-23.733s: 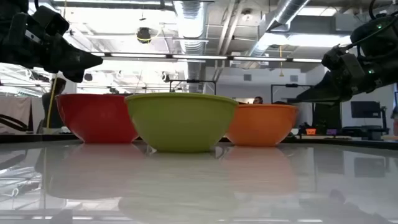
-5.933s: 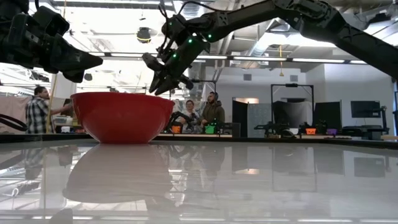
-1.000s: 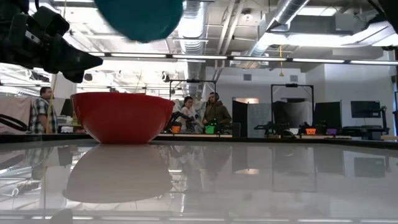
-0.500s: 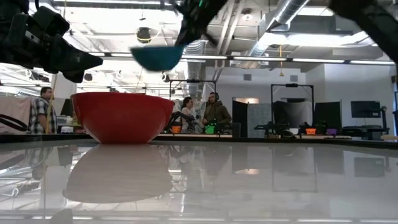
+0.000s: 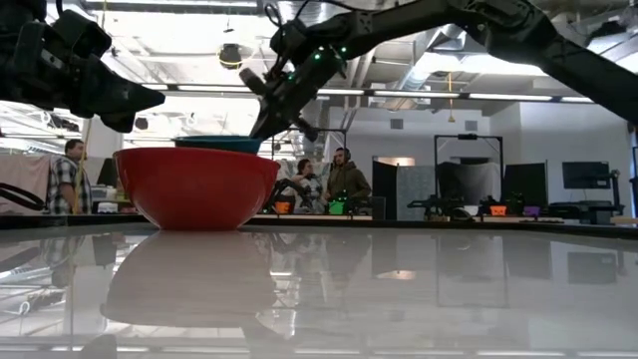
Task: Nest bowls inside each other
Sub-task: Stack the blue bowl on top of the green bowl
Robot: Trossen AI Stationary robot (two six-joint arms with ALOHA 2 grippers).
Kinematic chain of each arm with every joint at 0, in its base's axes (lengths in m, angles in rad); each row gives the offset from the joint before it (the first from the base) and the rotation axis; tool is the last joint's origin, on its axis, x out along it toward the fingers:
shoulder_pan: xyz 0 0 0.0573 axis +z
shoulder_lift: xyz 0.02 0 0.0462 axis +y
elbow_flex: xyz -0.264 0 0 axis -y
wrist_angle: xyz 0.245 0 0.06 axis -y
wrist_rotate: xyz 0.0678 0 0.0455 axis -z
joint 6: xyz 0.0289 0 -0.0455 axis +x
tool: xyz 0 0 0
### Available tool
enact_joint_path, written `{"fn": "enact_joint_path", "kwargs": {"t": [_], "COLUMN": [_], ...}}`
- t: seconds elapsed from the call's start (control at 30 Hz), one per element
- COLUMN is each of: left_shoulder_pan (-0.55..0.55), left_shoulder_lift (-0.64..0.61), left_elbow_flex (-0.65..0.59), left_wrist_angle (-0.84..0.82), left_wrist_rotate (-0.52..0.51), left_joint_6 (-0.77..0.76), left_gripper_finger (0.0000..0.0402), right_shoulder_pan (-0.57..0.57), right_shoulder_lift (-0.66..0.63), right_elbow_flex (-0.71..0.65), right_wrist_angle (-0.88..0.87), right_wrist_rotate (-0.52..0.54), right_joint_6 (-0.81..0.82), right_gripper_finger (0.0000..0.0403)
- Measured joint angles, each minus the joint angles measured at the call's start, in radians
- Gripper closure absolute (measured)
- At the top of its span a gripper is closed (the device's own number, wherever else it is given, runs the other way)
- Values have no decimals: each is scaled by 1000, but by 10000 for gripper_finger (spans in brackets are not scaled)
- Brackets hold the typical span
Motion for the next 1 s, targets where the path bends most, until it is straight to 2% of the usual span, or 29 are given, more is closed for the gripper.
{"fn": "enact_joint_path", "kwargs": {"t": [0.37, 0.53, 0.87, 1.0], "left_shoulder_pan": [0, 0, 0, 0], "left_shoulder_lift": [0, 0, 0, 0], "left_elbow_flex": [0, 0, 0, 0], "left_wrist_angle": [0, 0, 0, 0], "left_wrist_rotate": [-3, -3, 0, 0], "left_joint_6": [0, 0, 0, 0], "left_gripper_finger": [401, 401, 401, 401], "right_shoulder_pan": [31, 40, 42, 41], "right_shoulder_lift": [7, 33, 69, 68], "right_elbow_flex": [1, 1, 1, 1], "right_wrist_angle": [-9, -26, -25, -17], "right_wrist_rotate": [8, 89, 66, 66], "right_joint_6": [1, 5, 26, 31], "right_gripper_finger": [388, 388, 388, 360]}}
